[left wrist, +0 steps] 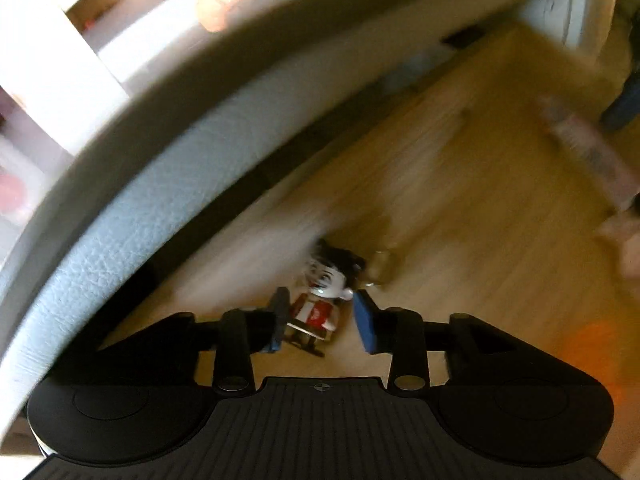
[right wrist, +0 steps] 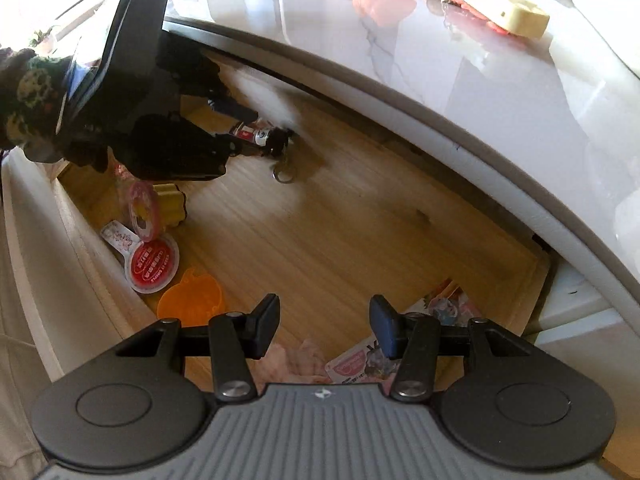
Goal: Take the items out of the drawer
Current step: 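Grasp the boy figurine keychain in the drawer with the left tool, then grasp the orange pumpkin lid in the drawer with the right tool, then set the figurine and pumpkin lid on the countertop with both tools, then grasp the yellow cupcake toy with pink rim using the left tool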
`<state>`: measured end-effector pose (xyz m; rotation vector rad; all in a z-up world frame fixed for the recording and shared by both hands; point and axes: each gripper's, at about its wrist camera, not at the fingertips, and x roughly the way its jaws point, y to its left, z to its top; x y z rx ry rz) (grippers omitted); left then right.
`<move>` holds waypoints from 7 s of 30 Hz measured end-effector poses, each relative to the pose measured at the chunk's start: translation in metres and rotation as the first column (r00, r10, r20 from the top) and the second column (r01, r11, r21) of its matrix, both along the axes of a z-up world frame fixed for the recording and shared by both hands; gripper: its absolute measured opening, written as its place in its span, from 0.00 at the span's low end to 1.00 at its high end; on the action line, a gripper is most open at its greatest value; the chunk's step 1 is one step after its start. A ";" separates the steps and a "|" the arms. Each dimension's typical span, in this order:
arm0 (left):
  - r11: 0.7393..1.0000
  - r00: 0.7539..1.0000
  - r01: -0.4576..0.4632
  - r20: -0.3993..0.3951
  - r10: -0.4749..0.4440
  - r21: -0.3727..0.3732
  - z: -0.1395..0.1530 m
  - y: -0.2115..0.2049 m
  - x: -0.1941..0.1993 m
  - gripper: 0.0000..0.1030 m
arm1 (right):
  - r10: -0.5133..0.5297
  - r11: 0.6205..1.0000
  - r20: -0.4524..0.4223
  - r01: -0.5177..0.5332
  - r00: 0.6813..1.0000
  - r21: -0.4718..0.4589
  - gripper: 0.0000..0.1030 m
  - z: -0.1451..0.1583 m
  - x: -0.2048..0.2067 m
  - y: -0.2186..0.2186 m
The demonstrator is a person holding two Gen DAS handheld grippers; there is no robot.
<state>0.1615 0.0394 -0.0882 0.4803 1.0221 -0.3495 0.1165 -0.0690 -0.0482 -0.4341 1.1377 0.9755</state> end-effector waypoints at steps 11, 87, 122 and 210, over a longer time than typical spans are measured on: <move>0.991 0.997 -0.078 -0.006 0.077 -0.111 -0.001 0.011 0.005 0.37 | -0.022 1.000 -0.048 0.022 0.999 0.003 0.48 -0.006 0.005 -0.001; 0.810 0.911 -0.279 0.123 0.393 -0.516 0.135 0.028 0.051 0.34 | -0.475 0.858 0.178 0.409 0.862 0.310 0.56 0.116 0.124 -0.024; 0.972 0.976 -0.127 -0.199 0.087 -0.199 0.068 0.033 -0.053 0.35 | -0.362 0.882 -0.047 0.358 0.931 0.306 0.63 0.050 0.020 -0.049; 0.860 0.906 -0.410 -0.241 0.347 -0.305 0.003 0.016 0.036 0.46 | -0.534 0.832 -0.115 0.545 0.838 0.105 0.60 0.012 0.038 -0.058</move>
